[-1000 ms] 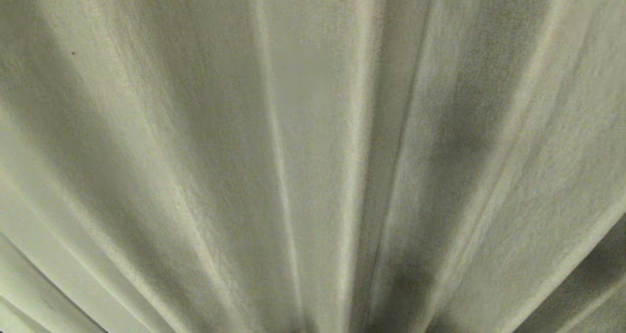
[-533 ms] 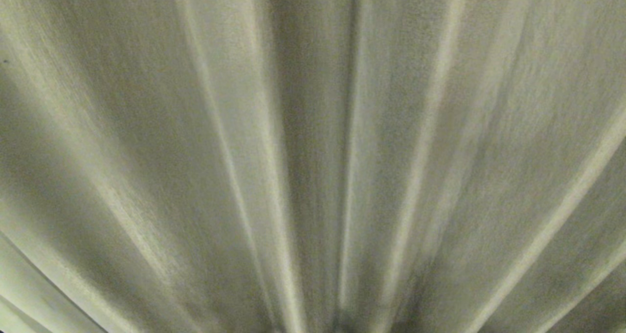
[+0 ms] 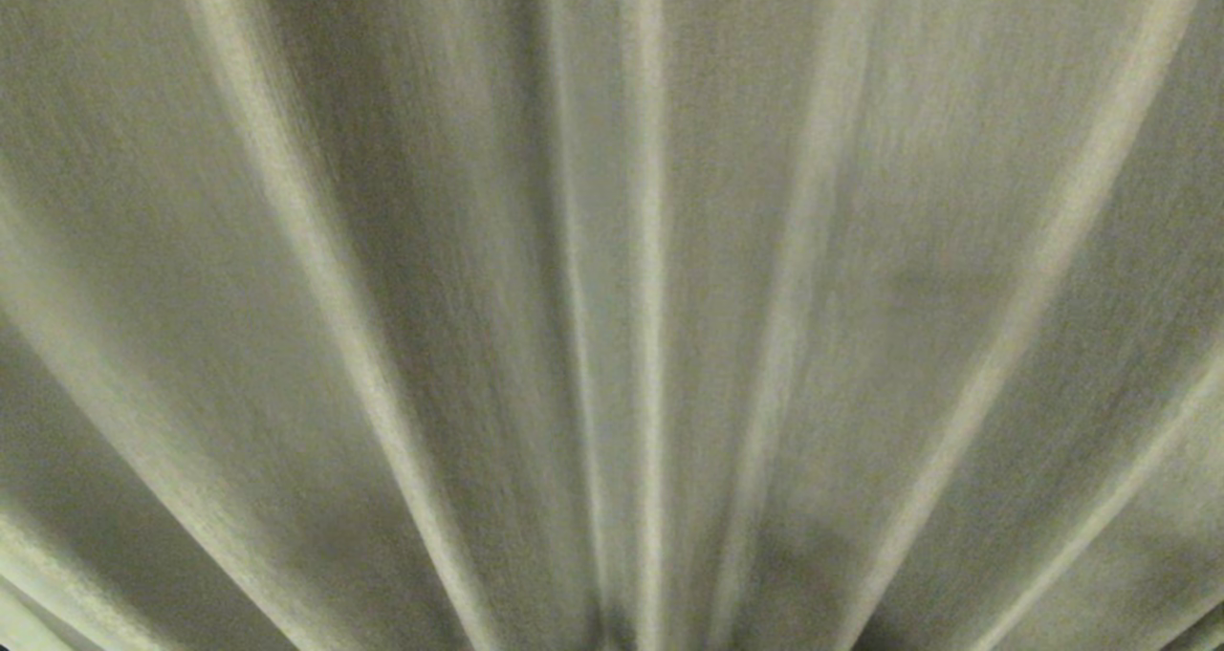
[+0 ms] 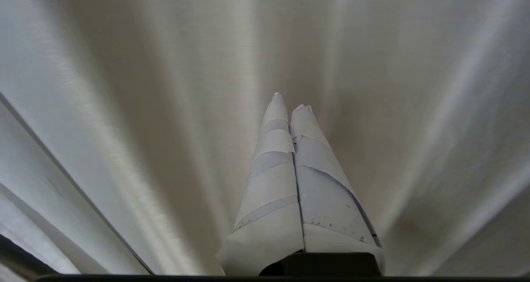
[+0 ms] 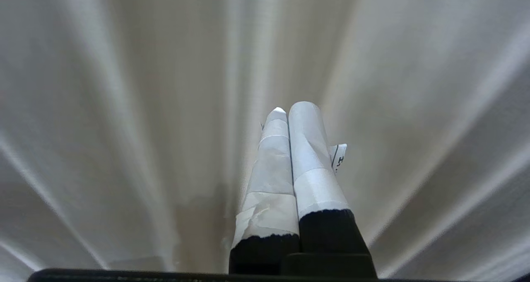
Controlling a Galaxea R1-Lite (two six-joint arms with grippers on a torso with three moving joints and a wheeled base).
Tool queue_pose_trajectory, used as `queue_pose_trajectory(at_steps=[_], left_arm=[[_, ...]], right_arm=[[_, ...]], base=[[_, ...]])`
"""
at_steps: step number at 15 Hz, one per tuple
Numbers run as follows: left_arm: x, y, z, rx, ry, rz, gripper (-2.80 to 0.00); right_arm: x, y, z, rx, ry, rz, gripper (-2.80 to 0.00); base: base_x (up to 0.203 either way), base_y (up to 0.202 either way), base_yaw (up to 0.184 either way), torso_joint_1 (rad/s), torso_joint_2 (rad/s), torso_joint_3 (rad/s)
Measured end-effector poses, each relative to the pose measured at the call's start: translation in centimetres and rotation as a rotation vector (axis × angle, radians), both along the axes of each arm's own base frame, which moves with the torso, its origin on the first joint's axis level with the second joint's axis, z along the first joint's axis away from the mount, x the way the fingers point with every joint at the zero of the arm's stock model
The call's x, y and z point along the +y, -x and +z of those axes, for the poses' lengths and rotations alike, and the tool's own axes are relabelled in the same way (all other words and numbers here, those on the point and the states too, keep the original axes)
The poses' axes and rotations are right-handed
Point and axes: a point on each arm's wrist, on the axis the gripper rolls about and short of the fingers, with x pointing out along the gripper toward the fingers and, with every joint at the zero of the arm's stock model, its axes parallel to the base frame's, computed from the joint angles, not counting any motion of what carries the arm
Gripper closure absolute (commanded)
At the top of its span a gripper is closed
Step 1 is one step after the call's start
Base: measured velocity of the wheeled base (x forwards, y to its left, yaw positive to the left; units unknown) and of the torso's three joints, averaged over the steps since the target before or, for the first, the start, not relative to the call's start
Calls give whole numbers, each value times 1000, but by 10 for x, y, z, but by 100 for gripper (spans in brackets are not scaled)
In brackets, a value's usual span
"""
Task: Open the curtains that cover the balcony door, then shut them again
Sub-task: Close the outer curtains on both sides
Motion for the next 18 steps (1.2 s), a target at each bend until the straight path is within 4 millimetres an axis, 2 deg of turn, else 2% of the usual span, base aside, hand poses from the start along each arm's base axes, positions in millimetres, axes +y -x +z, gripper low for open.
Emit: queue_pose_trajectory(at_steps=[18], left_arm=[[0, 0, 0, 1, -1, -1, 0]], right_arm=[[0, 0, 0, -1, -1, 0, 0]], base=[[0, 0, 0, 0, 0, 0]])
